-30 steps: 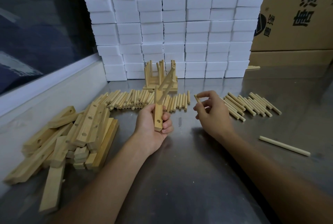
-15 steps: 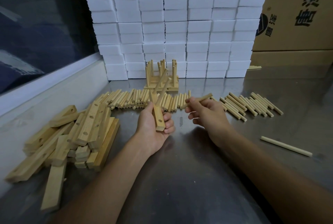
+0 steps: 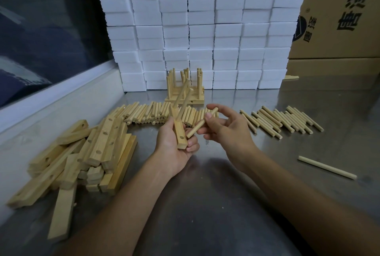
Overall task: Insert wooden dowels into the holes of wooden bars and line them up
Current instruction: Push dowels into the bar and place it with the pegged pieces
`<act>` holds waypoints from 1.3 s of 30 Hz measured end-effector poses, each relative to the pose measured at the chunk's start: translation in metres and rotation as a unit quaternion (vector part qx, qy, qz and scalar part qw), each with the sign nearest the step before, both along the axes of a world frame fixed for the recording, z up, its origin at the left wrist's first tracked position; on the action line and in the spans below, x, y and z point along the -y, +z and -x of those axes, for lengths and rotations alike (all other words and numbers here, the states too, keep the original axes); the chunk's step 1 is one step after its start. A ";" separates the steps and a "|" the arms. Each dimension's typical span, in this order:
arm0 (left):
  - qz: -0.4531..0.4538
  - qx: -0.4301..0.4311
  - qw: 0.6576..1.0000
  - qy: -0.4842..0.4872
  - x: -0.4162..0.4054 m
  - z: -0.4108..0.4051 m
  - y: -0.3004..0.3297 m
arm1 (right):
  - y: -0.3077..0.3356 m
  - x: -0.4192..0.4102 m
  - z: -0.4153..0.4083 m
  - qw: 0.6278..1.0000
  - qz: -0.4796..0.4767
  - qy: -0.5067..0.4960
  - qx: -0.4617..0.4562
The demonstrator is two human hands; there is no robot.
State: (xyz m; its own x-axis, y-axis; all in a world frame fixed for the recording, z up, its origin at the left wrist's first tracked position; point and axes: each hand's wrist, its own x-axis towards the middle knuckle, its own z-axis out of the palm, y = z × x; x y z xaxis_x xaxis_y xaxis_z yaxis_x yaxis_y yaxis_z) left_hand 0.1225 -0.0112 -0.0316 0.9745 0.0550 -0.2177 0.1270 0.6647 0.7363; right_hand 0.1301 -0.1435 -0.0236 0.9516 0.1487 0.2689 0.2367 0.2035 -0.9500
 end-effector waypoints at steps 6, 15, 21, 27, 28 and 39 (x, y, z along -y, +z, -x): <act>-0.001 0.004 1.000 -0.010 0.002 0.000 0.000 | 0.002 0.003 -0.002 1.000 -0.018 0.006 0.001; -0.019 0.004 1.000 -0.008 0.002 0.001 0.000 | 0.003 0.004 -0.001 0.991 0.063 -0.052 0.102; -0.040 0.001 0.999 -0.010 0.005 0.000 -0.001 | 0.008 0.002 0.000 0.941 0.163 -0.107 0.278; -0.035 0.008 0.999 0.003 0.005 0.001 -0.003 | 0.010 -0.003 0.007 0.960 0.113 -0.046 0.253; -0.034 0.007 0.999 0.006 0.005 0.001 -0.003 | 0.010 -0.004 0.007 0.962 0.108 -0.043 0.246; -0.049 -0.002 0.999 0.021 0.007 -0.001 -0.003 | 0.007 -0.011 0.011 0.972 0.084 -0.091 0.200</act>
State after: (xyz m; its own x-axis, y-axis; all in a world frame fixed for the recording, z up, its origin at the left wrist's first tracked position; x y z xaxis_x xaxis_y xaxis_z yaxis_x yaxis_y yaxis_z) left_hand 0.1235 -0.0179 -0.0346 0.9700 0.1164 -0.2135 0.1040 0.5950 0.7970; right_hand 0.1191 -0.1327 -0.0162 0.7906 0.0623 0.6092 0.6115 -0.0266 -0.7908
